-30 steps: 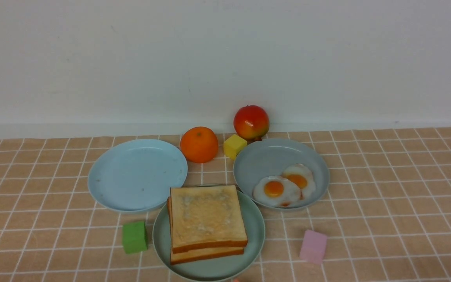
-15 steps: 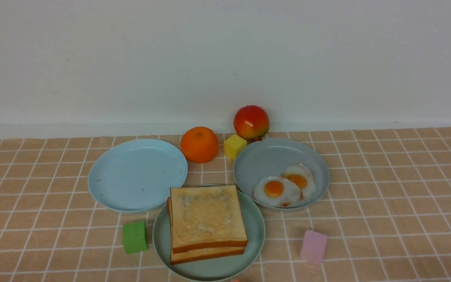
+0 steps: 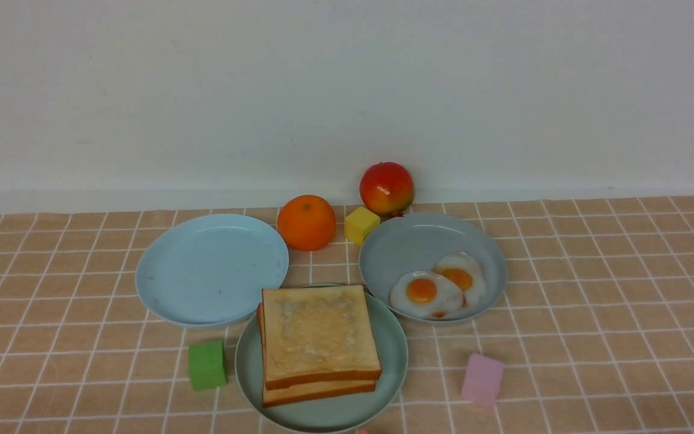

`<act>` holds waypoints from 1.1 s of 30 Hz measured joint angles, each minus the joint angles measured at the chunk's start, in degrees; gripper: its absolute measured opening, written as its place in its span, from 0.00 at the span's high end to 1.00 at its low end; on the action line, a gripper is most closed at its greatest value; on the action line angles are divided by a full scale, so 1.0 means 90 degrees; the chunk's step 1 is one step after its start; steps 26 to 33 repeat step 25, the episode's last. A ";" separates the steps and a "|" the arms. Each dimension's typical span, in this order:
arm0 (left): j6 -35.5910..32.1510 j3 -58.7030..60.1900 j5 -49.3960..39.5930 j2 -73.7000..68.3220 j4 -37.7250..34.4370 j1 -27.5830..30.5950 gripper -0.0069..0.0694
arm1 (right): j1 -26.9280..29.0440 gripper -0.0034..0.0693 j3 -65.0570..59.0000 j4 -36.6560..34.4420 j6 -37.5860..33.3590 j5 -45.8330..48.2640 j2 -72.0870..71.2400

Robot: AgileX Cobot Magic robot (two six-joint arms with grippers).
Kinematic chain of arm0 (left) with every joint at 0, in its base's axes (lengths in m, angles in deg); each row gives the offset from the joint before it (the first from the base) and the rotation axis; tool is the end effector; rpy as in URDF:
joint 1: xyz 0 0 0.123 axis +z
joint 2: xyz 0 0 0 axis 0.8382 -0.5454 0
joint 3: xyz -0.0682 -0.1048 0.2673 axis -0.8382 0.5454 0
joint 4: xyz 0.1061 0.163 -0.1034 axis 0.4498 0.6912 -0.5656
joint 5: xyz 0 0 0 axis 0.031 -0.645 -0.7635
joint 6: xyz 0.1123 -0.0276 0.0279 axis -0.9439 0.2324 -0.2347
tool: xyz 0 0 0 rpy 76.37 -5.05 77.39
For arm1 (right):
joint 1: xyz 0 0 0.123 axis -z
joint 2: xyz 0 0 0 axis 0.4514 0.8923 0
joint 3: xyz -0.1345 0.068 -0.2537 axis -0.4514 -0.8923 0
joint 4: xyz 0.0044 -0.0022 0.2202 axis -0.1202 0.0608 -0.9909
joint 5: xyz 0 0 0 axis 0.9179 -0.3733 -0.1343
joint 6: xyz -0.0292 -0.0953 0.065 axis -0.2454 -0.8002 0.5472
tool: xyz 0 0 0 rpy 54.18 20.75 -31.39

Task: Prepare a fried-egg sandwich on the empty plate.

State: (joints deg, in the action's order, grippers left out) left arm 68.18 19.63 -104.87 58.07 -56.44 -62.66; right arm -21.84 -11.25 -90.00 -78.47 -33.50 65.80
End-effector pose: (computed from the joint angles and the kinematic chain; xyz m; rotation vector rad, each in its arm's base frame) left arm 0.0371 0.0053 0.1614 -0.1914 1.8780 -0.1673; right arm 0.0364 0.0006 0.1660 0.0605 1.8678 -0.0308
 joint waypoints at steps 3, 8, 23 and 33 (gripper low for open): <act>0.0000 0.0000 0.0000 0.0000 0.0000 0.0000 0.75 | 0.0000 0.66 0.0000 0.0000 0.0000 0.0000 0.0000; 0.0000 0.0000 0.0000 0.0000 0.0000 0.0000 0.74 | 0.0000 0.65 0.0000 0.0000 0.0000 0.0000 0.0000; 0.0000 0.0007 0.0006 0.0000 0.0000 0.0000 0.73 | 0.0000 0.62 0.0000 0.0000 0.0000 0.0000 0.0000; 0.0000 0.0007 0.0006 0.0000 0.0000 0.0000 0.73 | 0.0000 0.62 0.0000 0.0000 0.0000 0.0000 0.0000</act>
